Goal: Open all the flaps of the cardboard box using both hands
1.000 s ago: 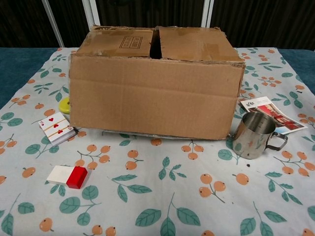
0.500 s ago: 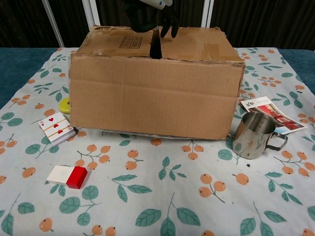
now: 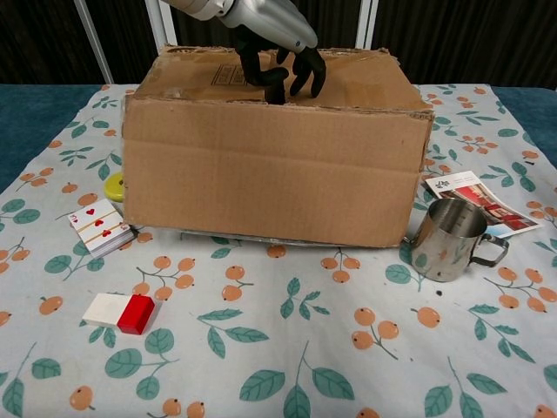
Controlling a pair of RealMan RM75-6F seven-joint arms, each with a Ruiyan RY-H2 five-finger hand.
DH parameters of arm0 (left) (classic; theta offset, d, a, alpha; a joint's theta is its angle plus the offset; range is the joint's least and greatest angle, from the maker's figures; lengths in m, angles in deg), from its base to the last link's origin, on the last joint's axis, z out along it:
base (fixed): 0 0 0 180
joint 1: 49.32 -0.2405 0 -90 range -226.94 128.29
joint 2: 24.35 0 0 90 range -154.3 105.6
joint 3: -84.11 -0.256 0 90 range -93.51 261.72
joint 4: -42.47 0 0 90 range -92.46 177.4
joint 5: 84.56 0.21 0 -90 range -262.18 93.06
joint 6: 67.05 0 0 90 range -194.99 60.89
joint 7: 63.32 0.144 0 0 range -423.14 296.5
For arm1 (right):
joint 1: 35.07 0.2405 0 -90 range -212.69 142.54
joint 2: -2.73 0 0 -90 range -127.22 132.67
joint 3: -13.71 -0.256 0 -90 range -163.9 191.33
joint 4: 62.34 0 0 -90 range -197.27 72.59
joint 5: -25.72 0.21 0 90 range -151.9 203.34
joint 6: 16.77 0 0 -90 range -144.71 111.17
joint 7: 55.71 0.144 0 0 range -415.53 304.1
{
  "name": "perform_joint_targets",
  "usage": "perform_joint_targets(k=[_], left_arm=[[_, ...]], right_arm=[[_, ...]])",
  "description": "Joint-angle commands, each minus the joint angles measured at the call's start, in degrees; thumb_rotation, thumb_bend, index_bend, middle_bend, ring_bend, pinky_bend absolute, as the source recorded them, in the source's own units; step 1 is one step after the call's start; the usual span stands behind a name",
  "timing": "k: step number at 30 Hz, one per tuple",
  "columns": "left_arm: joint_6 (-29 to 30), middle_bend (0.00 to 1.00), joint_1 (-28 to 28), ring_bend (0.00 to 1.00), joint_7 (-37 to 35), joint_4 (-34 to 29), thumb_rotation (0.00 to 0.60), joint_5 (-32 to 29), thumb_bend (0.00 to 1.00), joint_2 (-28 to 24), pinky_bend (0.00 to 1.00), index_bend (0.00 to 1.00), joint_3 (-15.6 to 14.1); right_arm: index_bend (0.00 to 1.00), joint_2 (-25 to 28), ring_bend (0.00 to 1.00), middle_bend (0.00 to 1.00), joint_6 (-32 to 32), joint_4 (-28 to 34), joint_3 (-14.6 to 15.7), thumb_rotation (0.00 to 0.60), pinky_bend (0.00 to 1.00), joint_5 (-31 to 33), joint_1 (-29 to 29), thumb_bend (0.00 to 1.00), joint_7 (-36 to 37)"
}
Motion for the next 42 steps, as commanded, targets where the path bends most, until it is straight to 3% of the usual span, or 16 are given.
perform_joint_targets(k=[1, 9, 14, 16, 30, 42], left_arm=[[-0.28, 0.35, 0.28, 0.23, -0.23, 0.12, 0.6, -0.07, 0.77, -0.05, 0.31, 0.24, -0.83], [0.59, 0.42, 0.03, 0.28, -0.5, -0.53, 0.6, -0.18, 0.82, -1.21, 0.36, 0.28, -2.63], [1.06, 0.6, 0.01, 0.32, -0.52, -1.29, 0.6, -0.18, 0.86, -2.05, 0.37, 0.33, -3.56], [1.24, 0.62, 0.06, 0.33, -0.55, -1.43, 0.6, -0.26, 0.86, -2.33, 0.37, 0.35, -3.74], [2.06, 0.68, 1.03, 0.34, -0.77, -4.63, 0.6, -1.24, 0.87, -6.99, 0.37, 0.39, -3.98], [3.13, 0.68, 1.19, 0.34, -0.69, -11.42, 0.6, -3.04, 0.87, -15.38, 0.37, 0.39, -3.58]], right_arm=[[0.0, -0.04, 0.0, 0.0, 0.01, -0.04, -0.12, 0.6, 0.22, -0.04, -0.06, 0.2, 0.03], [0.0, -0.17, 0.0, 0.0, 0.52, -0.02, -0.52, 0.6, 0.22, 0.29, -0.26, 0.2, 0.14], [0.0, -0.31, 0.0, 0.0, 0.59, -0.06, -0.72, 0.6, 0.22, 0.25, -0.34, 0.2, -0.08], [0.0, -0.35, 0.0, 0.0, 0.59, -0.06, -0.81, 0.6, 0.22, 0.27, -0.38, 0.2, -0.08], [0.0, -0.61, 0.0, 0.0, 0.8, -0.42, -1.42, 0.6, 0.22, 0.29, -0.62, 0.21, 0.21], [0.0, -0.78, 0.0, 0.0, 0.46, -0.38, -1.78, 0.6, 0.22, -0.2, -0.86, 0.21, 0.55]])
